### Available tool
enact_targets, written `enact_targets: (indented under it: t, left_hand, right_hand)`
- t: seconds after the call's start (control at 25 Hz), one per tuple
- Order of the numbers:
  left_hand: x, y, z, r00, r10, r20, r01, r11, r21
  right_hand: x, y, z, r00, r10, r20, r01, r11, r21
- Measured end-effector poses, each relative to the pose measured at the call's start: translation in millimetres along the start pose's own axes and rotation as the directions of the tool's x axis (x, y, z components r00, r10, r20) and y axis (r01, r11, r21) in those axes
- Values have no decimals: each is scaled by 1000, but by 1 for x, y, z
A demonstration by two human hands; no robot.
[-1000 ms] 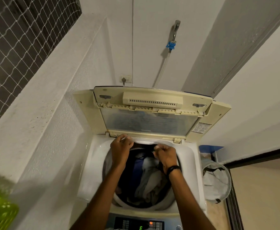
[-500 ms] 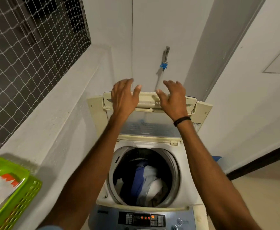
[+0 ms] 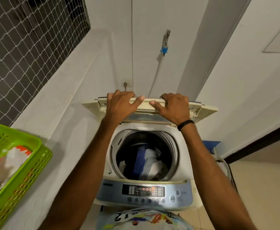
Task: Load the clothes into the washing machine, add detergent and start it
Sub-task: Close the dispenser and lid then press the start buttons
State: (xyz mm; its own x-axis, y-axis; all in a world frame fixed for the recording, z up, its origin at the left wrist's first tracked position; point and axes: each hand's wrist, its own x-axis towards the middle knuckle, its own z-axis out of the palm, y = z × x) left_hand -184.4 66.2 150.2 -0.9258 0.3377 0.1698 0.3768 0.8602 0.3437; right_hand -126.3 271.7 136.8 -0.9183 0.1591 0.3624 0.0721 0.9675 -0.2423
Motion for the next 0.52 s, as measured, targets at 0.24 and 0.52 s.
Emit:
enact_targets:
  t: [0.24, 0.52]
  left_hand:
    - [-127, -21, 42, 942, -21, 335, 66, 990, -121]
    - [-224, -56, 166, 894, -71, 442, 61, 997, 37]
  right_hand:
    - [-153, -10, 26, 976, 54, 211, -72, 994, 77]
    - [-258, -8, 122, 795, 166, 583, -146, 986, -82]
